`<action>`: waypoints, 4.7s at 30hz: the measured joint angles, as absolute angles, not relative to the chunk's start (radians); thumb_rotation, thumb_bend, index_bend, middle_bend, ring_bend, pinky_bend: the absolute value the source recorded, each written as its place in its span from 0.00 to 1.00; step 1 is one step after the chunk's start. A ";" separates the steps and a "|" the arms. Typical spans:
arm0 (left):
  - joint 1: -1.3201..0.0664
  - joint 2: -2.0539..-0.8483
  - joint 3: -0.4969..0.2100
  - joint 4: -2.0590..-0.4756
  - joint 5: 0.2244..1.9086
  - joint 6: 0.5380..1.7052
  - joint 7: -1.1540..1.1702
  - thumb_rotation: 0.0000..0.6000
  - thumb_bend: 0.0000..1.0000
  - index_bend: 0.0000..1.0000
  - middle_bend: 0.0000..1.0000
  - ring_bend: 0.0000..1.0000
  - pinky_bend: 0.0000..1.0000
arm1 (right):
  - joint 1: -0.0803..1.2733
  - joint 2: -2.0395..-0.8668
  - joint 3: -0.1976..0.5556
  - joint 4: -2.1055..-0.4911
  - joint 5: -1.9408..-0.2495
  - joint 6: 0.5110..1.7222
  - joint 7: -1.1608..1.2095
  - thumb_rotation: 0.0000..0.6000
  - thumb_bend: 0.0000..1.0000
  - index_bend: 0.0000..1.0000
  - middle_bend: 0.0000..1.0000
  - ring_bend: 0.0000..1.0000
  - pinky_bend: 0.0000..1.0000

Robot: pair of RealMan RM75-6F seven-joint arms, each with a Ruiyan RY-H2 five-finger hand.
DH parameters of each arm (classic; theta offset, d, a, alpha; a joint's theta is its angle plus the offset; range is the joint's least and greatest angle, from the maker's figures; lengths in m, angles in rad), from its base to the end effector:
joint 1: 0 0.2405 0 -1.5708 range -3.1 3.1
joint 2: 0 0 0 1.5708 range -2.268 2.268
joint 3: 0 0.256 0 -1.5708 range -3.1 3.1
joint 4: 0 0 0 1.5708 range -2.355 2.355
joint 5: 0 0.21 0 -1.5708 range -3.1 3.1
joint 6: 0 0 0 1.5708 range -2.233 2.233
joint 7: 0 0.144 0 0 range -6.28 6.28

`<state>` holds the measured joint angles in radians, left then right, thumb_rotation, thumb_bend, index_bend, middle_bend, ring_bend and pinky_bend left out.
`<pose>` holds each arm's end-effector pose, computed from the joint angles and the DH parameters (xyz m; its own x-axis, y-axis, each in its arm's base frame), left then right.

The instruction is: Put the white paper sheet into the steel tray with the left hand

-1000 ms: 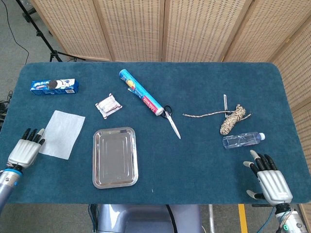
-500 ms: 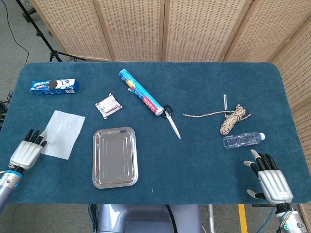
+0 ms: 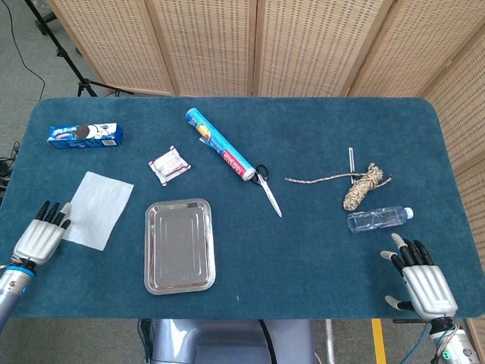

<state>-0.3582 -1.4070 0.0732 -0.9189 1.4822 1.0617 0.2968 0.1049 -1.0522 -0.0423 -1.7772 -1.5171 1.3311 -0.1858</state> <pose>-0.3978 0.2654 0.0899 0.9088 0.2217 0.3535 0.4060 -0.2747 -0.8716 -0.2921 -0.1609 0.1324 0.4786 -0.2349 0.8461 -0.8771 -0.0822 0.4733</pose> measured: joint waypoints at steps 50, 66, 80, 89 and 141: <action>-0.329 -1.574 0.060 -0.651 1.545 1.189 0.248 1.00 0.48 0.43 0.00 0.00 0.00 | 0.102 -1.051 -0.045 -1.779 -1.530 1.335 -0.183 1.00 0.00 0.23 0.00 0.00 0.00; -0.343 -1.538 0.024 -0.740 1.548 1.258 0.289 1.00 0.53 0.64 0.06 0.00 0.00 | 0.100 -1.046 -0.044 -1.781 -1.531 1.340 -0.173 1.00 0.00 0.23 0.00 0.00 0.00; -0.355 -1.531 0.002 -0.765 1.542 1.284 0.313 1.00 0.55 0.67 0.08 0.00 0.00 | 0.100 -1.046 -0.043 -1.780 -1.530 1.338 -0.173 1.00 0.00 0.23 0.00 0.00 0.00; -0.386 -1.495 -0.050 -0.856 1.538 1.343 0.333 1.00 0.56 0.71 0.11 0.00 0.00 | 0.101 -1.045 -0.043 -1.780 -1.530 1.337 -0.171 1.00 0.00 0.23 0.00 0.00 0.00; -0.600 -1.439 -0.304 -1.518 1.406 1.408 0.786 1.00 0.59 0.73 0.12 0.00 0.00 | 0.103 -1.030 -0.038 -1.777 -1.525 1.334 -0.131 1.00 0.00 0.23 0.00 0.00 0.00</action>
<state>-0.5996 -1.4391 -0.3042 -1.5181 1.4063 1.4076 0.7861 0.1030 -1.0302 -0.0377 -1.7770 -1.5246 1.3343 -0.1310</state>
